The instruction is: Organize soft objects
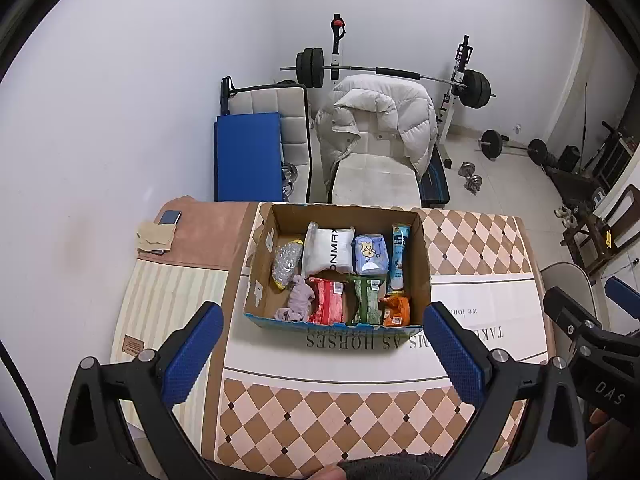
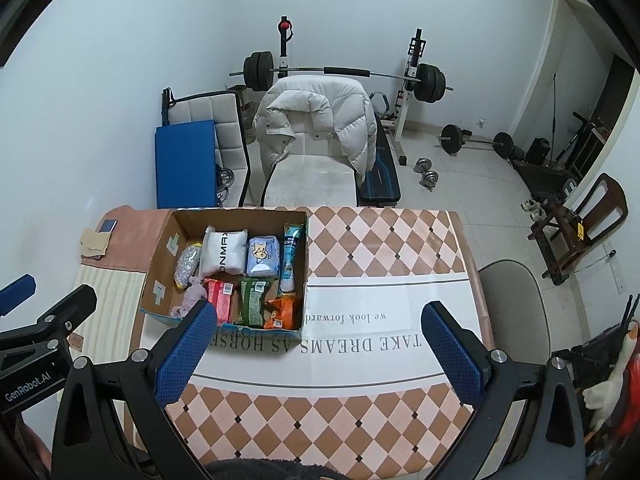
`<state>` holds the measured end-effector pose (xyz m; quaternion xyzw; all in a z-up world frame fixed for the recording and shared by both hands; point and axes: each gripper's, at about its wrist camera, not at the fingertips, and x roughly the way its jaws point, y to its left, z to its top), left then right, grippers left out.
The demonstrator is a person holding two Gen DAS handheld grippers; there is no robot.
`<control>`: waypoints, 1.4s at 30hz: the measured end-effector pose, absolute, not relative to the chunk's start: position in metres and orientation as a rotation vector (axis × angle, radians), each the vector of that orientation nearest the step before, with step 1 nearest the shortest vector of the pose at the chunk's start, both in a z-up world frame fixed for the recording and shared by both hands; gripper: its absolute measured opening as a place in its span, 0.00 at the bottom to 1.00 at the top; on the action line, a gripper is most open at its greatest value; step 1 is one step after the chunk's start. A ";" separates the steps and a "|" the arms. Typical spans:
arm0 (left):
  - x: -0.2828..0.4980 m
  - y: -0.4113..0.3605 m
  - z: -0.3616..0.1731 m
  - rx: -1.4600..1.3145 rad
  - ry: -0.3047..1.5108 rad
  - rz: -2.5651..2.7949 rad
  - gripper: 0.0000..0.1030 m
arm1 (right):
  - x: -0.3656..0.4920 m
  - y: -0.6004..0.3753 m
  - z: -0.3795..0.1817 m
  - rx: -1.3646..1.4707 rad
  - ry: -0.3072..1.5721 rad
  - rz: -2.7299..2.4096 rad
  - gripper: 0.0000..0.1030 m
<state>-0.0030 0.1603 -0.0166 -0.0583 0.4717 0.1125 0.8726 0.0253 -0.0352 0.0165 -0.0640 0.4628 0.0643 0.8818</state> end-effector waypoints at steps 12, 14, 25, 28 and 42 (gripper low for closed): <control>-0.003 0.160 -0.015 -0.120 0.980 0.226 0.99 | 0.025 -0.036 0.017 -0.139 0.959 0.134 1.00; -0.003 0.160 -0.015 -0.120 0.980 0.225 0.99 | 0.025 -0.037 0.017 -0.140 0.954 0.127 1.00; -0.002 0.162 -0.015 -0.119 0.981 0.220 0.99 | 0.025 -0.039 0.020 -0.143 0.948 0.116 1.00; -0.003 0.162 -0.015 -0.119 0.983 0.219 0.99 | 0.025 -0.040 0.019 -0.141 0.954 0.118 1.00; -0.005 0.167 -0.014 -0.115 0.993 0.206 0.99 | 0.025 -0.043 0.019 -0.139 0.957 0.110 1.00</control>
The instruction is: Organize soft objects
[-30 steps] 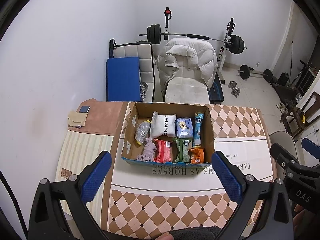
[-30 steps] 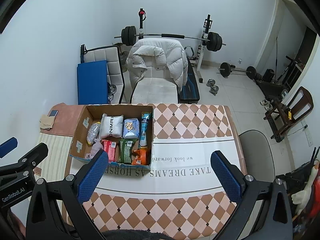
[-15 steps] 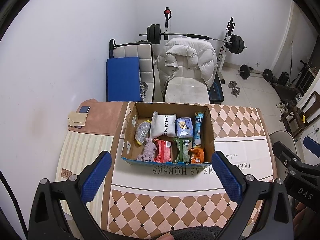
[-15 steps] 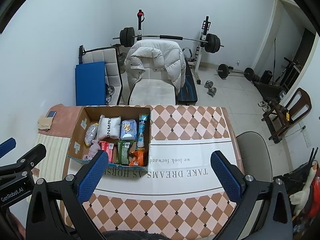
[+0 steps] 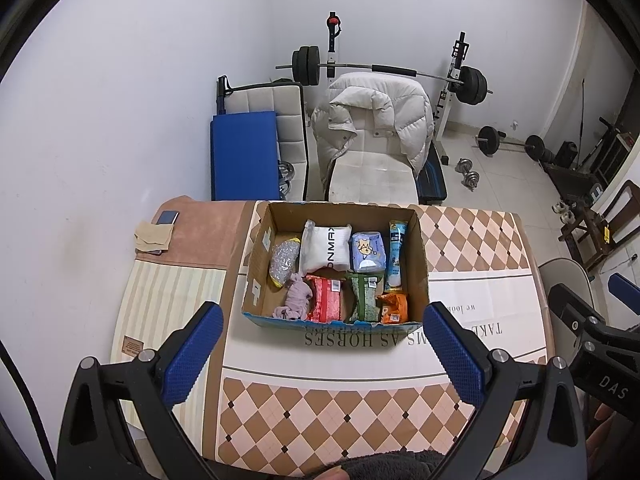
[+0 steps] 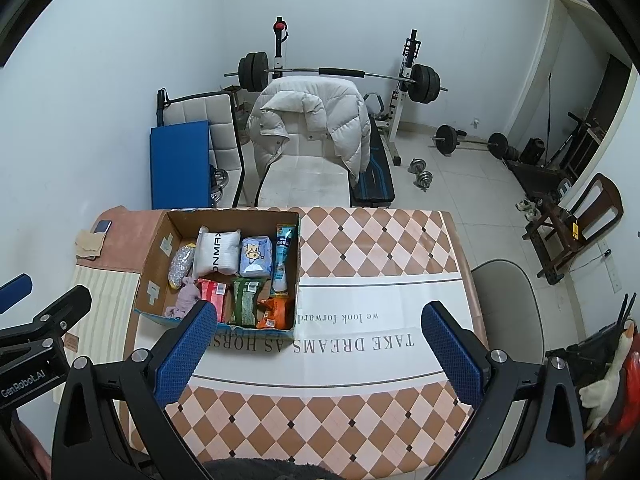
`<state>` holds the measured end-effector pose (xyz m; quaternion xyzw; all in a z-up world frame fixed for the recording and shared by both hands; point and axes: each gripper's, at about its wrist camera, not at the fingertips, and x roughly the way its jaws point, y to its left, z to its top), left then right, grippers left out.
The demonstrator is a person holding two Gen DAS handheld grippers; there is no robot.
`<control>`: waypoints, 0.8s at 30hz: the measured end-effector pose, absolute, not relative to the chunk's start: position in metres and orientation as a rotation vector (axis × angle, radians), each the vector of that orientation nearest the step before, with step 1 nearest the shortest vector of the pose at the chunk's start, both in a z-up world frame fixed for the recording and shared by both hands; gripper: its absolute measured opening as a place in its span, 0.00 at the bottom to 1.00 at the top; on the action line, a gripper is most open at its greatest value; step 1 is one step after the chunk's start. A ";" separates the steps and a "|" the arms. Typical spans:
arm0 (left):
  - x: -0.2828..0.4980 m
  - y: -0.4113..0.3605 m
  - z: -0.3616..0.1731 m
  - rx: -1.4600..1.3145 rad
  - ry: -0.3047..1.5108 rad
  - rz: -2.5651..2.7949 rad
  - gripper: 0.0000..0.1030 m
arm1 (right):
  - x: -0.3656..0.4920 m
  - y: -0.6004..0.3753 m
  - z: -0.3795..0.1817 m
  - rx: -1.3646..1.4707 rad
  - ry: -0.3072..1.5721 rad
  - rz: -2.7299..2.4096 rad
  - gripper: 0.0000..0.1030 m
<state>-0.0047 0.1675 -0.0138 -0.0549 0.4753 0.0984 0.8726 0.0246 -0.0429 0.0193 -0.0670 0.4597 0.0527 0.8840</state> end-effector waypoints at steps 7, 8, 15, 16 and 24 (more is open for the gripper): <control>-0.003 0.167 -0.014 -0.109 0.991 0.200 0.99 | 0.023 -0.043 0.019 -0.139 0.961 0.115 1.00; -0.004 0.167 -0.013 -0.108 0.991 0.200 0.99 | 0.023 -0.043 0.018 -0.139 0.962 0.114 1.00; -0.003 0.166 -0.012 -0.109 0.989 0.198 0.99 | 0.020 -0.043 0.018 -0.137 0.956 0.107 1.00; -0.002 0.165 -0.013 -0.107 0.989 0.196 0.99 | 0.019 -0.043 0.018 -0.137 0.953 0.104 1.00; -0.001 0.164 -0.010 -0.104 0.989 0.193 0.99 | 0.016 -0.043 0.018 -0.136 0.952 0.101 1.00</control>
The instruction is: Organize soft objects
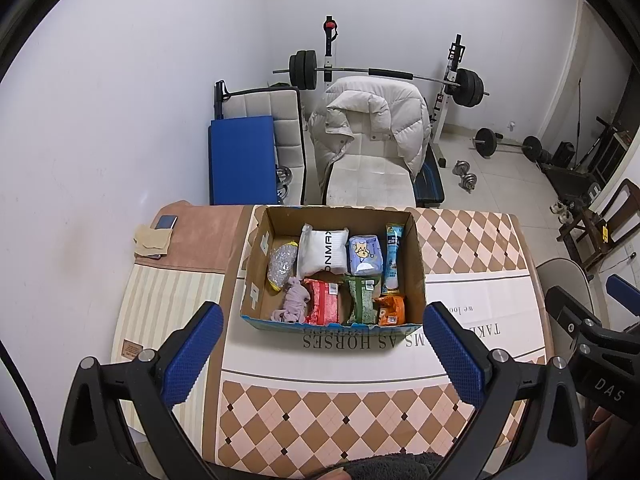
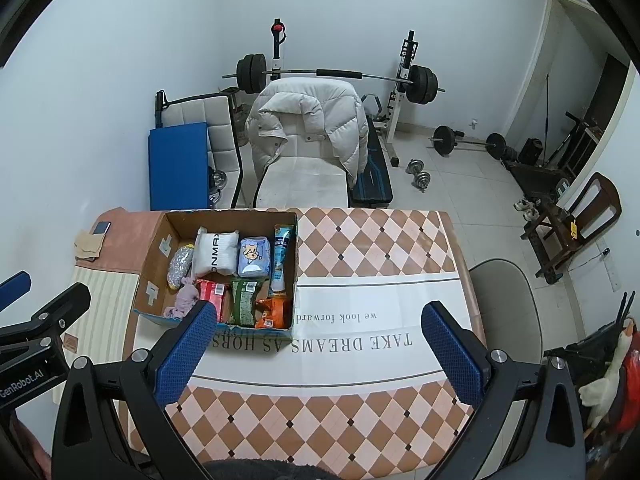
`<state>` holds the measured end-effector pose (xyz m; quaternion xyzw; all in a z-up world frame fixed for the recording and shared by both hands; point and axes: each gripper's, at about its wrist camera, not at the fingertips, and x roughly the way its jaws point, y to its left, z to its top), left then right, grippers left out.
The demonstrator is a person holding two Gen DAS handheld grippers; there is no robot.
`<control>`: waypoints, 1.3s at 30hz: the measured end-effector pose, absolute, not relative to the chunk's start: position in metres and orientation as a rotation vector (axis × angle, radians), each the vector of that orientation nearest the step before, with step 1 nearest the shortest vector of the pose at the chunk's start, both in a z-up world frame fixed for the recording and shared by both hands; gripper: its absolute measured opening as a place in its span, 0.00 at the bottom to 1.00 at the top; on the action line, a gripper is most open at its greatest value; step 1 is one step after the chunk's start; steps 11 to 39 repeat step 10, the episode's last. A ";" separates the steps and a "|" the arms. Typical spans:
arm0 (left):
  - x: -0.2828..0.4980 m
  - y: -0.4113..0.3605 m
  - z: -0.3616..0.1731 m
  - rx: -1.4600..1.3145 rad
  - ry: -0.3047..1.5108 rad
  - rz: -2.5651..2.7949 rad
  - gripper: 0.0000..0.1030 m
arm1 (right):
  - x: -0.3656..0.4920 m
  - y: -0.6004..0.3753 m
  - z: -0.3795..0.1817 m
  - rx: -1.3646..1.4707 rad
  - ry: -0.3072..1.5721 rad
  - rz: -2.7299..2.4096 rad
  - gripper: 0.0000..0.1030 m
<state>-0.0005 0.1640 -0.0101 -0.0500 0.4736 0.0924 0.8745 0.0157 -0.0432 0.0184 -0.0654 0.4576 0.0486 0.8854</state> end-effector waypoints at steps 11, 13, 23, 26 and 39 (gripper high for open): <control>0.003 0.171 -0.008 -0.105 0.981 0.194 0.99 | 0.016 -0.042 0.018 -0.133 0.951 0.101 1.00; 0.003 0.171 -0.008 -0.105 0.981 0.194 0.99 | 0.016 -0.042 0.018 -0.133 0.951 0.101 1.00; 0.003 0.171 -0.008 -0.105 0.981 0.194 0.99 | 0.016 -0.042 0.018 -0.133 0.951 0.101 1.00; 0.003 0.171 -0.008 -0.105 0.981 0.194 0.99 | 0.016 -0.042 0.018 -0.133 0.951 0.101 1.00; 0.003 0.171 -0.008 -0.105 0.981 0.194 0.99 | 0.016 -0.042 0.018 -0.133 0.951 0.101 1.00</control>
